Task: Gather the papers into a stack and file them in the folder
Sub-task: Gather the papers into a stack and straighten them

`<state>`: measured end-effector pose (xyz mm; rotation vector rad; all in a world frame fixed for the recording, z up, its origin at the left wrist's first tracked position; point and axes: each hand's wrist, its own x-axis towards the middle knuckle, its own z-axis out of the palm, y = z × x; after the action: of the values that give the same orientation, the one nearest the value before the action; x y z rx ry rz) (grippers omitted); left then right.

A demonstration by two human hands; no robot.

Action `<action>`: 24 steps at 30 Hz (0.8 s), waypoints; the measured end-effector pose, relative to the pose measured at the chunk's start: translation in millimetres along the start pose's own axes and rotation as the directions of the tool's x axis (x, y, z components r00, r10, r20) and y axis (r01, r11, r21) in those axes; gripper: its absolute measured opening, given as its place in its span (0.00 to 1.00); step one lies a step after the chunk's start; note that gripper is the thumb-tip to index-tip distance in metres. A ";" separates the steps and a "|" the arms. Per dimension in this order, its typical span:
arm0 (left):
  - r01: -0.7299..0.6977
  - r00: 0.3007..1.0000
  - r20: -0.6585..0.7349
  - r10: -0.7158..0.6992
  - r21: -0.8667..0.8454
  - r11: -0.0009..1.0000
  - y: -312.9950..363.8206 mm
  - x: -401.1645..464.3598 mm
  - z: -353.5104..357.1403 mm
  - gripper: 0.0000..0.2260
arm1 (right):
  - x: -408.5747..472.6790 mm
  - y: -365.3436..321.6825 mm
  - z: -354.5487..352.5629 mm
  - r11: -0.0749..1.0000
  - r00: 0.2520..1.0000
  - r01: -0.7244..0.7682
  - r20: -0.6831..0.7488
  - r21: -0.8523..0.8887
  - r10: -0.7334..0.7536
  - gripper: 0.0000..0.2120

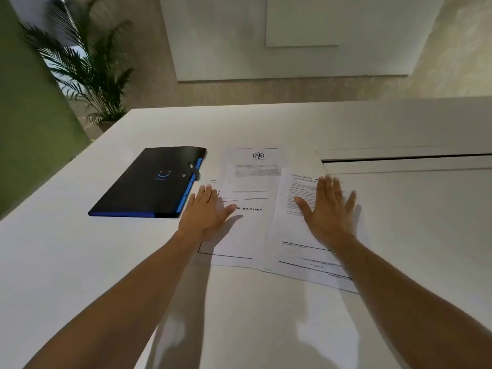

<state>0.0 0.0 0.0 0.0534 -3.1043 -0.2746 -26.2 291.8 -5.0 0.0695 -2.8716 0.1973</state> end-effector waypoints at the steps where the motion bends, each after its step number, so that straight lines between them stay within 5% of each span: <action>1: 0.006 1.000 0.001 -0.006 -0.019 1.000 0.6 -0.6 3.0 0.39 | -1.2 1.7 -0.4 0.997 0.997 -0.070 0.014 0.008 0.070 0.42; 8: 0.021 1.000 0.015 -0.020 -0.086 0.996 4.3 -4.9 14.1 0.32 | -8.3 10.2 8.7 0.935 0.928 -0.354 0.119 -0.011 0.353 0.43; 16: -0.023 0.999 0.024 0.025 -0.092 0.996 15.9 -9.2 25.3 0.32 | -7.5 -7.9 14.3 0.951 0.945 -0.310 0.102 -0.011 0.309 0.41; 24: -0.003 1.000 -0.021 -0.003 -0.288 0.958 33.4 -10.7 21.7 0.24 | -1.8 -42.2 19.8 0.966 0.959 -0.255 0.132 0.030 0.249 0.40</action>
<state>9.1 37.0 -15.8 0.0500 -3.0060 -0.7168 -26.8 247.4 -19.0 -0.2883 -2.9965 0.3199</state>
